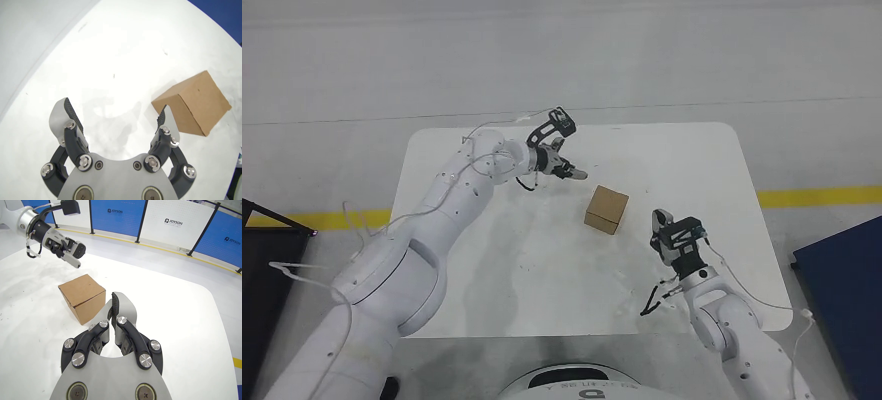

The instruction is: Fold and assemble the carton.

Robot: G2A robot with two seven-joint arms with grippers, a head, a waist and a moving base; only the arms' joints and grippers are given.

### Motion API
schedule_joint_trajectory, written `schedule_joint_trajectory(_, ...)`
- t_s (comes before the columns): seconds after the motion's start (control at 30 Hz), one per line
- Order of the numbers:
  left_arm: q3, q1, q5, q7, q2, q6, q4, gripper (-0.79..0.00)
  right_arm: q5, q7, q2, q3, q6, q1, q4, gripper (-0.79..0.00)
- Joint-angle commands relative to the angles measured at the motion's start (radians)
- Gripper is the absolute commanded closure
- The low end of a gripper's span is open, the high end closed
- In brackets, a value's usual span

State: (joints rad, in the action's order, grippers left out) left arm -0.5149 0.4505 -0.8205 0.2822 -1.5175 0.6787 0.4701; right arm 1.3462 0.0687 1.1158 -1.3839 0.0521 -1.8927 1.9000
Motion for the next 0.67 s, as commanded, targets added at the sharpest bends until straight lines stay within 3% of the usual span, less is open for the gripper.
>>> schedule_joint_trajectory(0.0, 0.023, -0.005, -0.038, -0.041, -0.024, -0.023, -0.005, -0.785, 0.005, -0.001, 0.001, 0.003, 0.001, -0.009, -0.004, 0.0)
schedule_joint_trajectory(0.17, 0.092, -0.037, -0.137, -0.063, -0.097, -0.045, -0.052, -0.785, 0.001, 0.01, 0.002, -0.002, -0.008, -0.047, -0.003, 0.0)
schedule_joint_trajectory(0.3, 0.122, -0.056, -0.165, -0.069, -0.144, 0.003, -0.086, -0.785, -0.007, 0.015, 0.002, -0.01, -0.013, -0.072, -0.001, 0.0)
schedule_joint_trajectory(0.5, 0.184, -0.076, -0.257, -0.131, -0.191, 0.291, -0.146, -0.785, -0.039, 0.063, 0.003, -0.031, 0.001, -0.115, 0.012, 0.0)
schedule_joint_trajectory(0.63, 0.19, -0.086, -0.257, -0.206, -0.204, 0.334, -0.184, -0.785, -0.053, 0.111, 0.002, -0.053, 0.012, -0.139, 0.015, 0.0)
